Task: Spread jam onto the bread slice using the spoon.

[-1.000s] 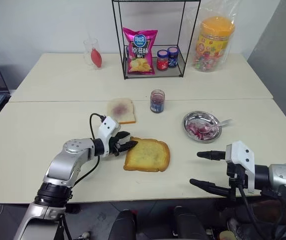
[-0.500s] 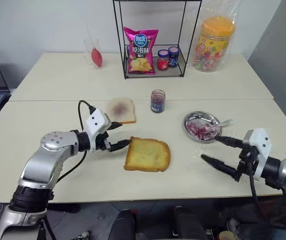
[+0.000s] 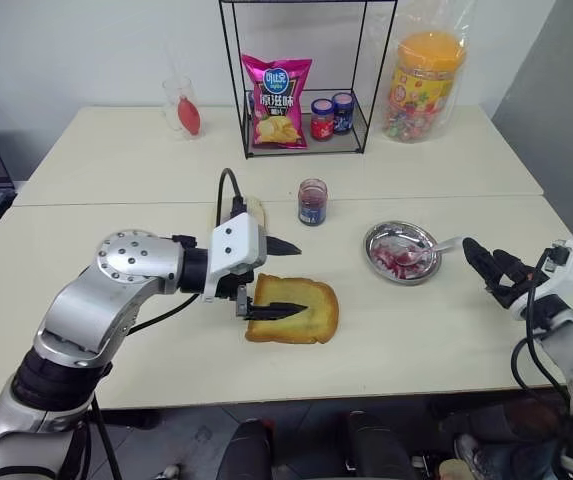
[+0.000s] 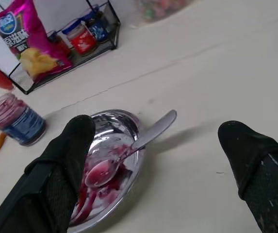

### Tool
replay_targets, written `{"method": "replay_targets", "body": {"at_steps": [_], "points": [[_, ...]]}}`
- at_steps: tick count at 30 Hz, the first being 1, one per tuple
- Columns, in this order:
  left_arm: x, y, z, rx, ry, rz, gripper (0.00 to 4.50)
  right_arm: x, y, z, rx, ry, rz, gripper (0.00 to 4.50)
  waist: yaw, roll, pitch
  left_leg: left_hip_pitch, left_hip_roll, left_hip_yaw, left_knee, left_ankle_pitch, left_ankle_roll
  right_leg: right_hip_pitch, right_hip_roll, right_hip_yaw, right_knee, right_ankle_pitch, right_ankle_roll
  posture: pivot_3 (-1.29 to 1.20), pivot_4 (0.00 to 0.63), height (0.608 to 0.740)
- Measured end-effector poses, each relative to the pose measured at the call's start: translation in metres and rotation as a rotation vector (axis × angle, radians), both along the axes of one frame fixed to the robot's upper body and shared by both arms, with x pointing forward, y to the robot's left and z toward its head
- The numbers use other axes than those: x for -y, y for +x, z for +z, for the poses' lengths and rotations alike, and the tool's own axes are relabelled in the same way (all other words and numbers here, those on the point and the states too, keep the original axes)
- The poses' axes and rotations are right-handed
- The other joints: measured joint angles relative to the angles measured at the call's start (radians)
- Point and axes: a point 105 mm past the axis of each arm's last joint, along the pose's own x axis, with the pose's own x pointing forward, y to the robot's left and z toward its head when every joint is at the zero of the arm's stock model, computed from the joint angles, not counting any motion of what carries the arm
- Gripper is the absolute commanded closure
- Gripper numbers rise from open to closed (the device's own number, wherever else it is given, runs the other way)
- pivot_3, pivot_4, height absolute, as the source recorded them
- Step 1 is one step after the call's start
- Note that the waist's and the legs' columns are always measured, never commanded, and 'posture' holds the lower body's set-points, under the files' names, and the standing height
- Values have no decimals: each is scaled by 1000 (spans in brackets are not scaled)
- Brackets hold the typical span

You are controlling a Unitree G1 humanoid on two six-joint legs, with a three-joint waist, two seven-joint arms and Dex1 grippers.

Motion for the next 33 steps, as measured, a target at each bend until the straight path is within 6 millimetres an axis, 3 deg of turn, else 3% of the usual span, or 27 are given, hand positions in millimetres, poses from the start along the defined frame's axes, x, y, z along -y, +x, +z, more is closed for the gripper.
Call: {"method": "replay_targets", "body": {"at_steps": [5,10,23,24,33], "points": [[3,0,-3,-4,7,-8,8,6,18,-16,-59,120,-18,0,0,0,0,0,0,0,0,0,0,0,0,0,0,0,0,0,150,740],[4,1,-5,0,5,1,8,0,28,-26,-86,183,14,0,0,0,0,0,0,0,0,0,0,0,0,0,0,0,0,0,150,740],[1,3,-16,-15,24,19,8,-18,51,-24,-78,256,104,0,-1,1,0,1,0,0,0,0,0,0,1,1,1,0,0,0,150,740],[0,3,-16,-15,25,20,0,-18,51,-24,-78,259,105,397,-1,1,0,1,0,0,0,0,0,0,1,1,1,0,0,0,150,740],[-3,6,-19,-18,37,31,0,-25,56,-27,-89,268,142,2377,-1,1,0,1,0,0,0,0,0,0,1,1,1,0,0,0,150,740]]}}
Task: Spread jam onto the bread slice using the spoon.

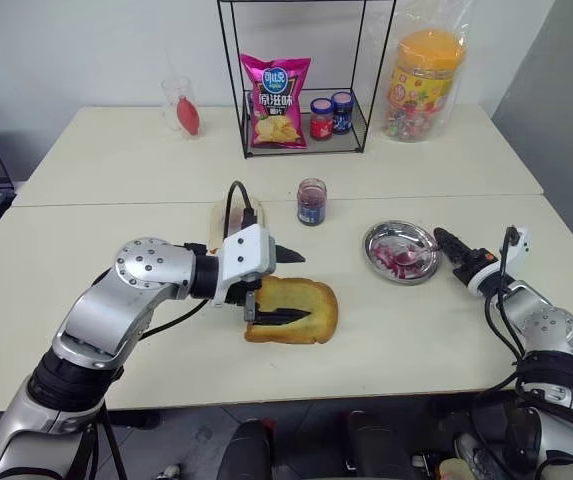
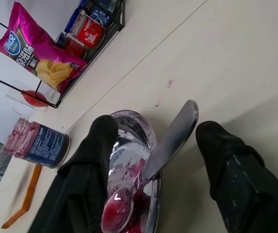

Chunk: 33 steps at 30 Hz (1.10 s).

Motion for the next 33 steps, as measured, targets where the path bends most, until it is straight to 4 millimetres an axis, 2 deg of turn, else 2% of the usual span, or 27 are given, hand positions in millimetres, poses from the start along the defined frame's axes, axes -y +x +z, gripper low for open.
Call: {"method": "replay_targets", "body": {"at_steps": [2,9,12,17,21,27,28,32,33], "points": [[0,0,0,5,1,-5,0,0,2,1,7,-2,-1,2964,0,0,0,0,0,0,0,0,0,0,0,0,0,0,0,0,150,740],[-1,-1,-2,0,5,-1,0,-1,2,8,44,11,18,4471,1,0,0,0,0,0,0,0,0,0,0,0,0,0,1,0,150,740],[-1,-1,-3,-1,6,0,0,-1,2,20,90,14,26,4488,1,0,0,0,0,0,0,0,0,1,0,0,0,0,1,0,150,740],[-4,1,-7,-13,5,23,0,3,-5,24,108,-2,22,4488,1,0,0,0,0,0,0,0,0,0,0,0,0,0,1,0,150,740],[-11,8,-5,3,-34,105,0,3,-17,39,160,-87,42,4488,2,1,0,-1,0,0,0,0,0,-1,0,0,0,0,1,0,150,740],[-34,19,2,-20,-120,305,0,-12,-29,92,327,-188,77,4488,-3,1,0,0,1,-1,0,0,0,-1,1,0,1,0,1,0,150,740],[-39,23,6,-5,-154,364,0,-18,-28,103,359,-201,77,4488,-4,1,0,0,1,-1,0,0,0,-1,1,0,1,0,1,0,150,740],[-55,35,18,43,-226,515,0,-65,-16,142,485,-206,159,4488,-15,1,0,2,1,0,0,0,0,-1,1,1,2,1,1,0,150,740],[-59,35,17,39,-228,536,0,-87,-11,153,524,-218,205,4488,-16,1,0,1,1,-1,0,0,0,-1,2,1,2,1,1,0,150,740]]}}
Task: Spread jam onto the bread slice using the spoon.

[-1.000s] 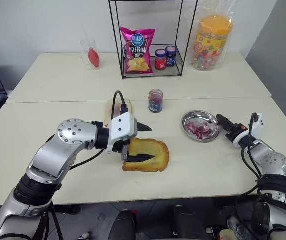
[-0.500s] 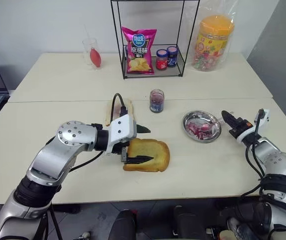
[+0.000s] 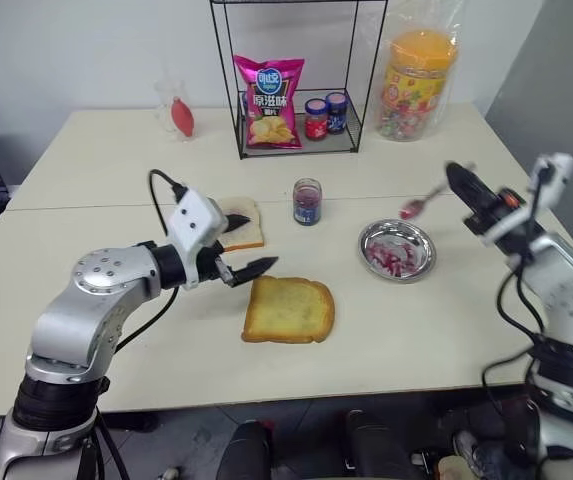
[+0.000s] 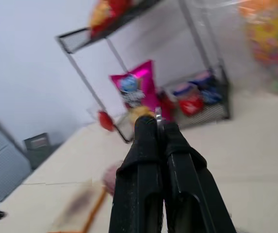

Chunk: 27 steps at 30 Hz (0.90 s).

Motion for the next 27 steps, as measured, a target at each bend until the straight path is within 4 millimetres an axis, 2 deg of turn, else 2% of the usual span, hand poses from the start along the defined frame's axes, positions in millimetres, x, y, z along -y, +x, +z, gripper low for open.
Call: {"method": "replay_targets", "body": {"at_steps": [4,8,10,16,27], "points": [[-4,-3,-8,-46,0,13,0,-51,24,20,50,-69,63,4488,-1,0,0,-4,0,1,0,0,0,-4,0,1,0,0,-1,0,150,740],[-9,2,-2,-21,-26,73,0,-85,47,31,89,-121,81,4488,7,0,0,-4,0,1,-1,0,0,-4,0,0,0,2,-3,0,150,740],[-8,6,2,-10,-49,96,0,-97,55,30,101,-157,87,4488,13,0,0,-5,0,0,-1,0,0,-4,0,0,-1,3,-5,0,150,740],[-7,8,2,-15,-89,126,0,-108,77,0,83,-280,61,4488,16,0,0,-5,0,1,-1,0,0,-5,0,0,-1,3,-5,0,150,740],[-6,9,5,-24,-127,141,0,-124,90,-27,120,-452,41,4488,10,0,0,-4,0,1,-1,0,0,-5,0,0,0,3,-6,0,150,740]]}}
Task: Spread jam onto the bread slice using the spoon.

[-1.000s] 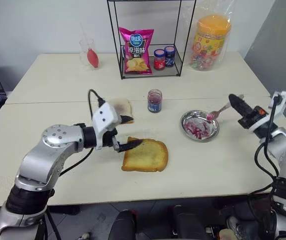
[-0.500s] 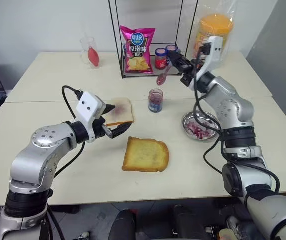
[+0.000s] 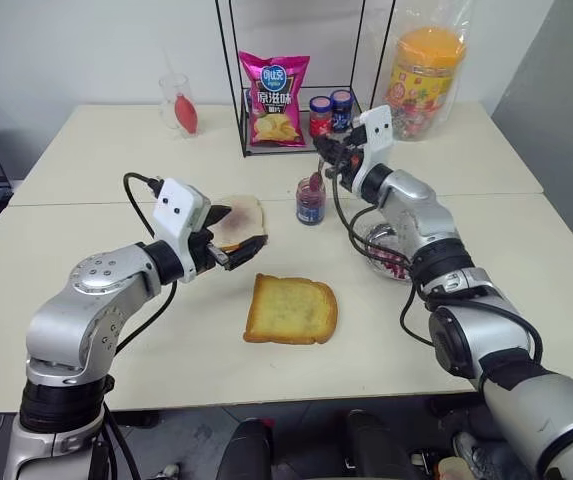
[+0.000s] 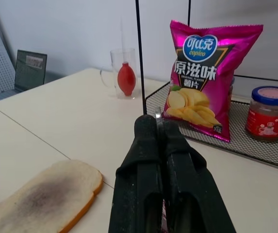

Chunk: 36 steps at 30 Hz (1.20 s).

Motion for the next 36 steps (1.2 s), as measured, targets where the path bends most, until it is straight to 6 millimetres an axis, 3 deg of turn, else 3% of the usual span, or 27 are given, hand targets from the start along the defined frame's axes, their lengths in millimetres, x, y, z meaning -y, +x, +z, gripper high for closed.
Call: {"method": "replay_targets", "body": {"at_steps": [15,26,36], "points": [[-1,0,0,-4,6,6,0,-12,4,-34,-20,-142,-46,4488,-2,0,0,0,0,0,0,0,0,0,0,0,0,0,0,0,150,740],[-3,0,-2,-13,15,12,0,-7,12,-42,-319,153,-121,4488,-2,0,0,0,0,0,0,0,0,0,0,0,0,0,0,0,150,740],[-4,1,-2,-14,17,16,0,5,17,-44,-452,337,-182,4488,-3,0,0,0,0,0,0,0,0,0,0,0,0,0,0,0,150,740]]}}
